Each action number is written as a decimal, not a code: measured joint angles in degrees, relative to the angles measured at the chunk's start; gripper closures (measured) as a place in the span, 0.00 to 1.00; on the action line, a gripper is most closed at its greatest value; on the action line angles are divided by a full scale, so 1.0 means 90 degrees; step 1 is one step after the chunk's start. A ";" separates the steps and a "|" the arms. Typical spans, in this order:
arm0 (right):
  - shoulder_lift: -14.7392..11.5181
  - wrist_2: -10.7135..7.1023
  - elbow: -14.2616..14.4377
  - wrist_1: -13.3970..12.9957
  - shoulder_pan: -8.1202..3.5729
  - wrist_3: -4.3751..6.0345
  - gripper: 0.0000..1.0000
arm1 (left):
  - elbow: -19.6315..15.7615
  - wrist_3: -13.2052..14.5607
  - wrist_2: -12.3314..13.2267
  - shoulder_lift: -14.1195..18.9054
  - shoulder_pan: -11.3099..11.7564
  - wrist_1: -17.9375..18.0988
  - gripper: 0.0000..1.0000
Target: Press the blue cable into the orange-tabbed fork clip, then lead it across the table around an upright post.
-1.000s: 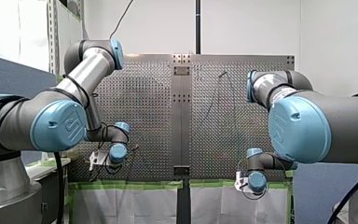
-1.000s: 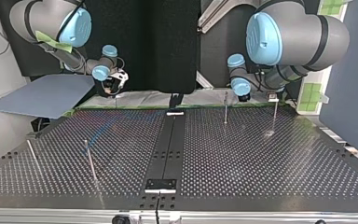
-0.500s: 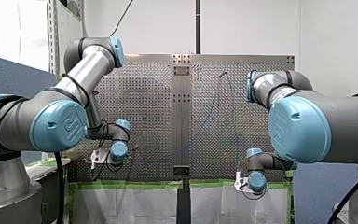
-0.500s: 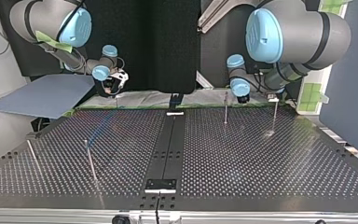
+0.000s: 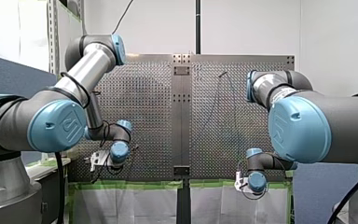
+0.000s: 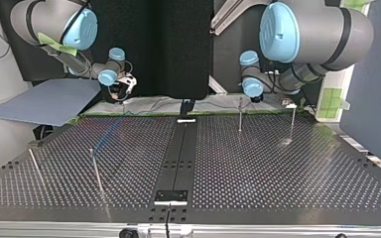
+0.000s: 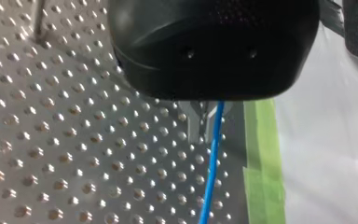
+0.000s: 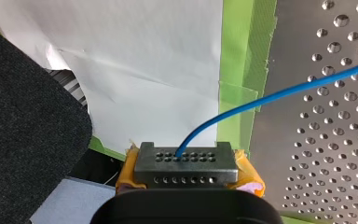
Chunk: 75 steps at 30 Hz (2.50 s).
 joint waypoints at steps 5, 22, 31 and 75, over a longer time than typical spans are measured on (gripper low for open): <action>-0.0001 0.0000 -0.0004 0.0000 -0.0001 0.0000 1.00 | -0.0268 -0.0006 0.0041 0.0263 -0.0048 0.0161 1.00; -0.0002 0.0000 -0.0001 0.0029 0.0001 0.0000 1.00 | -0.1218 0.0059 0.0118 0.0494 -0.0282 0.0737 1.00; -0.0002 0.0000 -0.0016 0.0036 0.0002 0.0000 1.00 | -0.1300 0.0024 0.0366 0.0509 -0.0345 0.0909 1.00; -0.0002 0.0000 -0.0035 0.0074 0.0002 0.0000 1.00 | -0.1302 -0.0204 0.0363 0.0515 -0.0235 0.1103 1.00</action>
